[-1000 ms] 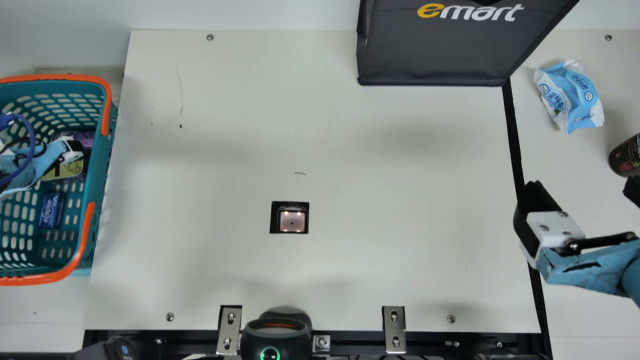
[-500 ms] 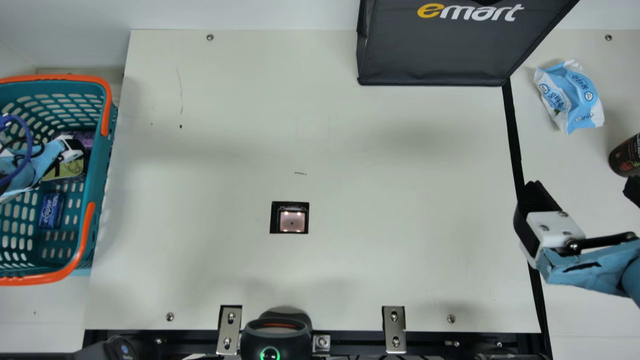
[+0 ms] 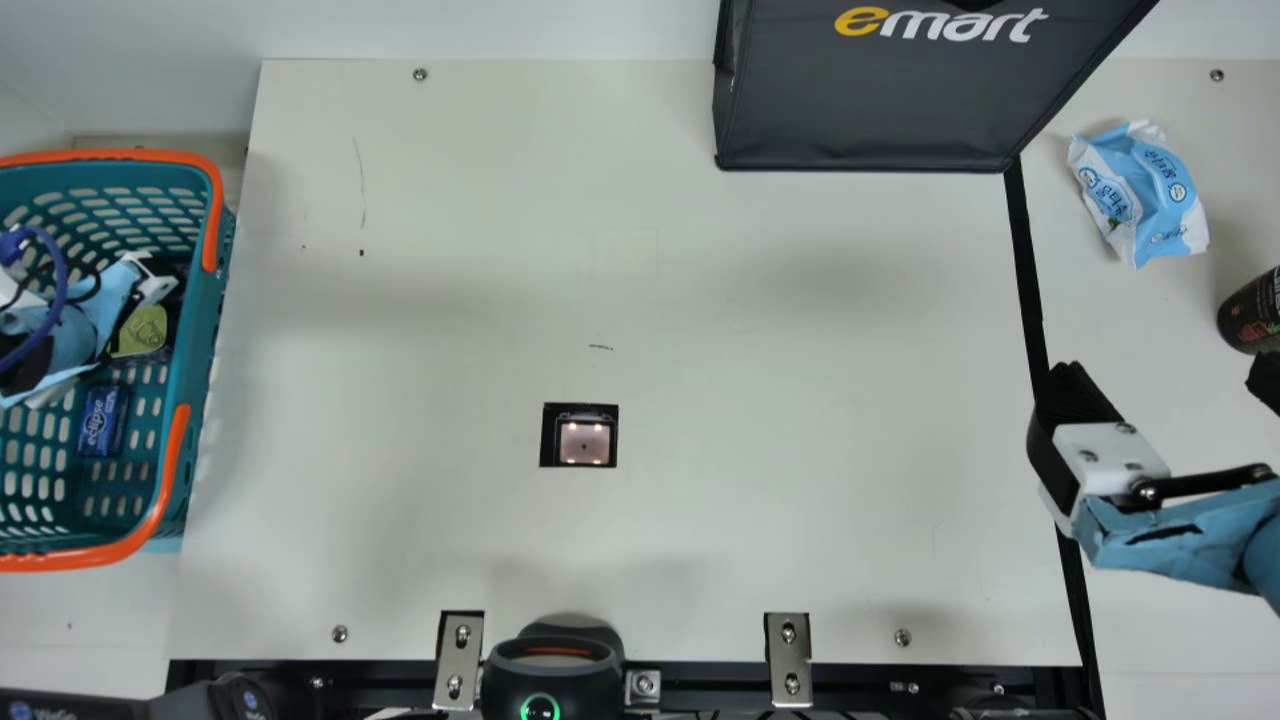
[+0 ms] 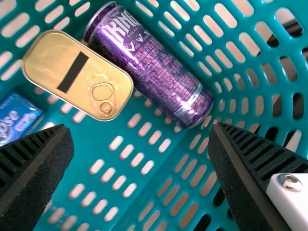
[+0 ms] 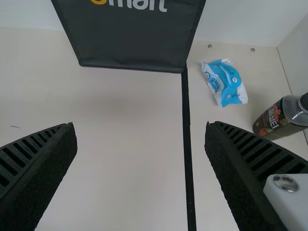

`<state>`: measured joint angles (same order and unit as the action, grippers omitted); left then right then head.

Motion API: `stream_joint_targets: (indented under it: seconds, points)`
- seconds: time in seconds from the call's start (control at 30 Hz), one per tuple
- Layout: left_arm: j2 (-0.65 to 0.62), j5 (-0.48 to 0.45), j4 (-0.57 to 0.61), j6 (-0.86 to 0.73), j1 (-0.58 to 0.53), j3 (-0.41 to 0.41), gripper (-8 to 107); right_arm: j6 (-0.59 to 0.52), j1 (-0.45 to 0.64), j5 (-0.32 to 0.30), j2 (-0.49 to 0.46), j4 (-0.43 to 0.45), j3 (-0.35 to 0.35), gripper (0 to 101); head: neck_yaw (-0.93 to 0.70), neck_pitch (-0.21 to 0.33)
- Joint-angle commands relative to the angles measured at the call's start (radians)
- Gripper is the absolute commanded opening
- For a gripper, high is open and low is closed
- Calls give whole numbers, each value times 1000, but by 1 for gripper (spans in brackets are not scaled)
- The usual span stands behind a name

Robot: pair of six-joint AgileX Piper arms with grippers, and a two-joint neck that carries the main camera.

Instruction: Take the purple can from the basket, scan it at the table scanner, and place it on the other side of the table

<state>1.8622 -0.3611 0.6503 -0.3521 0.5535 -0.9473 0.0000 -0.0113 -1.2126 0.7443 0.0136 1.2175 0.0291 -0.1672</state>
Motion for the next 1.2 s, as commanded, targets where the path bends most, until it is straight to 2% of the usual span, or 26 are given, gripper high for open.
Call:
stream_joint_targets:
  seconds: [0.0, 0.17, 0.37, 0.83, 1.17]
  points:
    - [8, 39, 9, 33, -11, 5, 90, 0, 0, 0, 0, 0, 0, 95, -2, 29]
    - [46, 111, 5, 125, -40, 15, 90, 0, 0, 0, 0, 0, 0, 95, -2, 29]
    - [88, 155, 2, 224, -63, 13, 90, 0, 0, 0, 0, 0, 0, 95, -2, 29]
    - [149, 156, 17, 384, -91, -27, 90, 0, 0, 0, 0, 0, 0, 95, -2, 29]
    - [201, 154, -24, 527, -127, -66, 90, 0, 0, 0, 0, 0, 0, 95, -2, 29]
